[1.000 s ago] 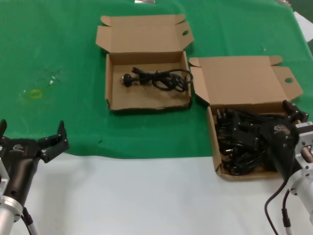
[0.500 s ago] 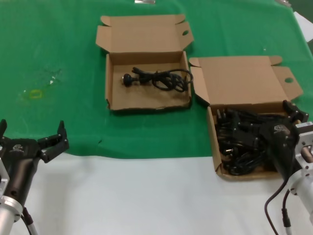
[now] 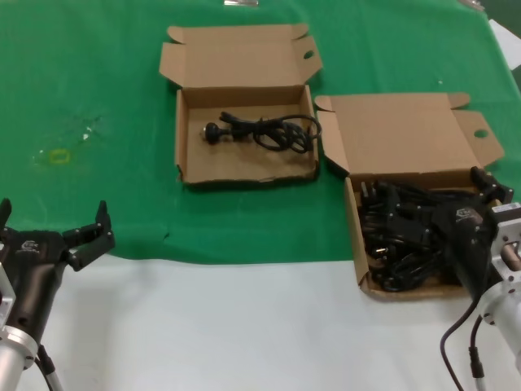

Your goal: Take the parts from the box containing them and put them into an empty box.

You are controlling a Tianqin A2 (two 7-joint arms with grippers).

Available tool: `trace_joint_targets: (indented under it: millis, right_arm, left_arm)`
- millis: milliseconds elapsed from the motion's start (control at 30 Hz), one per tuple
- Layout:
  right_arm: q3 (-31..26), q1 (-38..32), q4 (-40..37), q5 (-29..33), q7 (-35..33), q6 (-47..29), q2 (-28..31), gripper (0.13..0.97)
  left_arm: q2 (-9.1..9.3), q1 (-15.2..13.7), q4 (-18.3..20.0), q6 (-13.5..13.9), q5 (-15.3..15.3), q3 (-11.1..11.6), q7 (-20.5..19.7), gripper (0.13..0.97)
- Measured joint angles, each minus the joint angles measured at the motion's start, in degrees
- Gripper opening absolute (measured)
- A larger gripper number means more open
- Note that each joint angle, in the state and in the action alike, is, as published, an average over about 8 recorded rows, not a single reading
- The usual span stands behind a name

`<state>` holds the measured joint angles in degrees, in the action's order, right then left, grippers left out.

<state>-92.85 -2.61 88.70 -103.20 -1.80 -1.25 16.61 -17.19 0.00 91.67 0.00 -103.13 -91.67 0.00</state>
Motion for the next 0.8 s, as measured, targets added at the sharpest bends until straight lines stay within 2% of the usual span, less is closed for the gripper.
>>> trace_joint_targets:
  millis: [800]
  right_arm:
    - [0.00, 0.00, 0.00, 0.00, 0.00, 0.00, 0.00, 0.966]
  left_arm:
    - [0.00, 0.00, 0.00, 0.00, 0.00, 0.00, 0.00, 0.966]
